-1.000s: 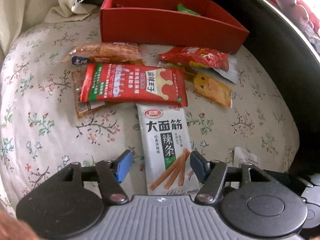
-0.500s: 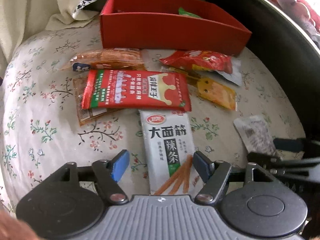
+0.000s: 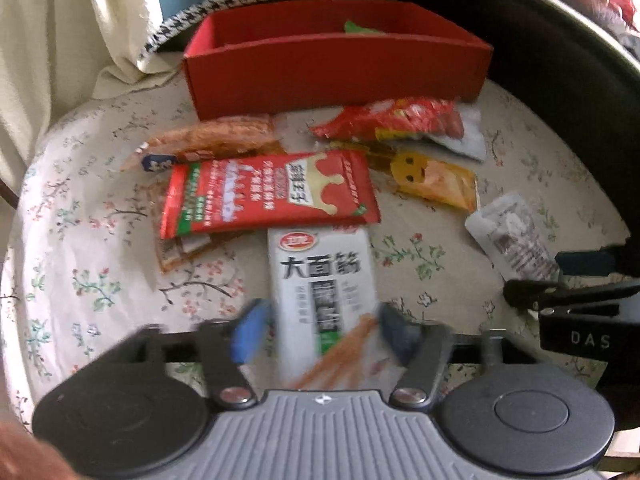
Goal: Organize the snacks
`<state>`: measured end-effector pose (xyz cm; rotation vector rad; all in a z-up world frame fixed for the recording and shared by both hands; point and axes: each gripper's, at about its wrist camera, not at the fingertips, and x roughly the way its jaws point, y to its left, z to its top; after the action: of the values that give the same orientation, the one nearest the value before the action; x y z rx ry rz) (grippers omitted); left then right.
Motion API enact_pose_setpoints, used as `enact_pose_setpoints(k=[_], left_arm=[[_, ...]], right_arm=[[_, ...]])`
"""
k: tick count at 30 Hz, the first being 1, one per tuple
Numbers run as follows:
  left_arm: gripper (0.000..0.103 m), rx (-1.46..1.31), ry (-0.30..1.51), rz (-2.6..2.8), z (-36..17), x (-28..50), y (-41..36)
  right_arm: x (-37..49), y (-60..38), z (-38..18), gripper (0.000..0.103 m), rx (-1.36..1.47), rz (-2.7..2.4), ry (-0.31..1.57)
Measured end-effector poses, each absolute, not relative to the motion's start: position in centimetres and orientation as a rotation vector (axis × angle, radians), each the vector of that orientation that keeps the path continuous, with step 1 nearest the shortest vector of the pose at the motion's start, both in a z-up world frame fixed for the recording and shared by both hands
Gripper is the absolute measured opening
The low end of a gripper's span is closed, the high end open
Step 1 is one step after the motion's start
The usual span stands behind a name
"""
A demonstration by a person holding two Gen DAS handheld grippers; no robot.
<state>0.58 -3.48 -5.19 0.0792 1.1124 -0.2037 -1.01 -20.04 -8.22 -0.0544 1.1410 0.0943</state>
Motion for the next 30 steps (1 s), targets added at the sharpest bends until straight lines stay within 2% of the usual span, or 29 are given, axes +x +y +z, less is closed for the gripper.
enact_pose_setpoints(k=[7, 15, 18, 19, 20, 21, 22, 24, 25, 26, 30], left_arm=[[0.039, 0.014, 1.131, -0.195, -4.7, 0.4, -1.8], [0.04, 0.008, 1.146, -0.175, -4.8, -0.1, -1.0], [0.049, 0.032, 1.145, -0.17, -5.1, 0.1, -1.5], [0.056, 0.038, 1.142, -0.165, -5.2, 0.1, -1.7], [0.065, 0.054, 1.141, -0.161, -5.4, 0.1, -1.9], [0.067, 0.076, 1.137, -0.165, -5.7, 0.1, -2.2], [0.067, 0.099, 1.134, -0.165, -5.8, 0.0, -2.6], [0.06, 0.115, 1.119, -0.17, -5.8, -0.4, -3.0], [0.046, 0.116, 1.114, -0.171, -5.6, -0.5, -3.1], [0.042, 0.112, 1.109, -0.177, -5.4, -0.6, -3.0], [0.039, 0.073, 1.103, -0.187, -4.9, -0.5, -2.5]], right_arm=[[-1.1, -19.1, -7.7, 0.062, -0.047, 0.136, 1.145], [-0.8, -18.6, -7.4, 0.064, -0.084, 0.154, 1.147], [-0.7, -18.7, -7.5, 0.066, -0.087, 0.156, 1.148], [-0.6, -18.7, -7.5, 0.068, -0.092, 0.15, 1.144], [-0.5, -18.7, -7.6, 0.075, -0.103, 0.143, 1.144], [-0.4, -18.6, -7.9, 0.079, -0.117, 0.136, 1.15], [-0.2, -18.7, -8.0, 0.078, -0.11, 0.135, 1.15], [-0.2, -18.7, -7.9, 0.069, -0.103, 0.135, 1.149], [-0.4, -18.6, -7.7, 0.063, -0.107, 0.14, 1.143], [-0.5, -18.6, -7.6, 0.062, -0.099, 0.158, 1.141], [-0.6, -18.6, -7.0, 0.062, -0.031, 0.203, 1.144]])
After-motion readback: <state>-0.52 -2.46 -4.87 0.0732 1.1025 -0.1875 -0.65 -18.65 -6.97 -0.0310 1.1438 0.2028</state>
